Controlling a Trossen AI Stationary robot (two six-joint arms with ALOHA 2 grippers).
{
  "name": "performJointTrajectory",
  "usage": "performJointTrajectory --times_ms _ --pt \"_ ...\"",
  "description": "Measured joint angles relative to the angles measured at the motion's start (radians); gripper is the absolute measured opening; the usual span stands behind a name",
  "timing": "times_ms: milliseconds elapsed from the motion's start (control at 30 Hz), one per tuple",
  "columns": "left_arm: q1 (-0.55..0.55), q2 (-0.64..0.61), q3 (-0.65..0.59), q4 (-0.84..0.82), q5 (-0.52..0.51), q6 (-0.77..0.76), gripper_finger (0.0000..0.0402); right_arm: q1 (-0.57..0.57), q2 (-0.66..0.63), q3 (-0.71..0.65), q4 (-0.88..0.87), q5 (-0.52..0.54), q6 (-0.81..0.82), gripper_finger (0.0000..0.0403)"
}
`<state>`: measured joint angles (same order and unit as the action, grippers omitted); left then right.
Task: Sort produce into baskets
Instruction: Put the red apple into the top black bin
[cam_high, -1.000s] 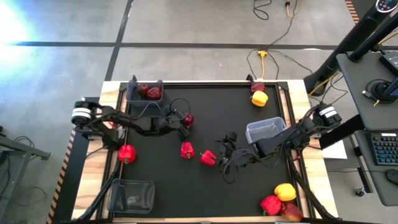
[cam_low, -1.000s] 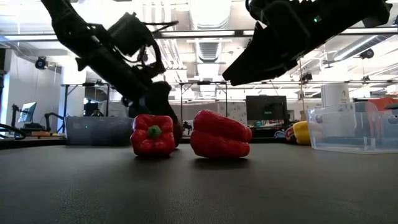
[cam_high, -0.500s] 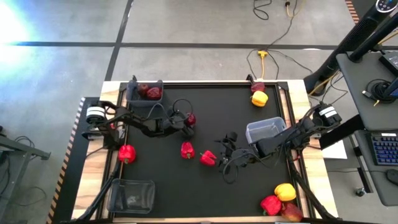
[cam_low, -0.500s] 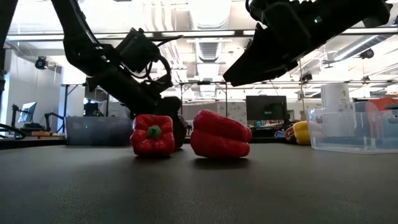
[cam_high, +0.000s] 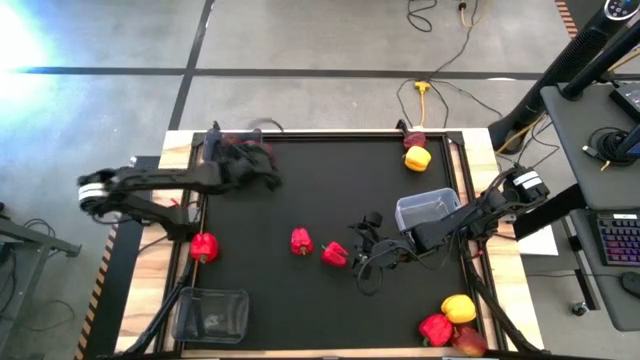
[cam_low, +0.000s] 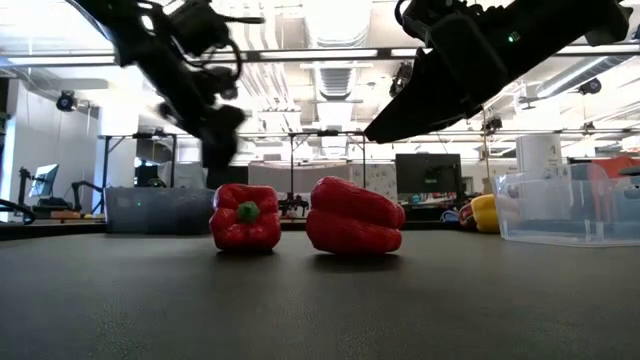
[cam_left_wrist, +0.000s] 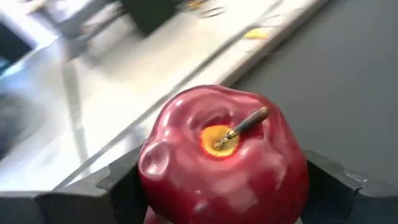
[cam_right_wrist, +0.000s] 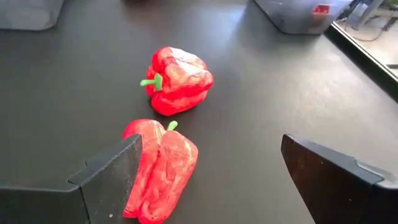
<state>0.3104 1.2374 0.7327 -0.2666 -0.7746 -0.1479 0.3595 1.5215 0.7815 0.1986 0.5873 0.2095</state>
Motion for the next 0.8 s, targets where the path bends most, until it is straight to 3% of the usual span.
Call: performJointTrajectory --times_ms 200,400,533,800 --pt "0.241 -0.156 -0.046 -0.076 0.022 -0.138 0.029 0.0 0.0 0.0 0.0 0.0 -0.002 0.0376" --pt "0.4 -0.141 -0.115 -0.077 0.109 -0.211 0.0289 0.0 0.0 0.0 0.0 0.0 -0.001 0.0376" --pt "0.421 -0.099 -0.122 -0.088 0.139 -0.247 0.0295 0.0 0.0 0.0 0.0 0.0 -0.001 0.0376" --pt "0.423 -0.061 -0.122 -0.096 0.129 -0.259 0.0383 0.0 0.0 0.0 -0.006 0.0 0.017 0.0376"
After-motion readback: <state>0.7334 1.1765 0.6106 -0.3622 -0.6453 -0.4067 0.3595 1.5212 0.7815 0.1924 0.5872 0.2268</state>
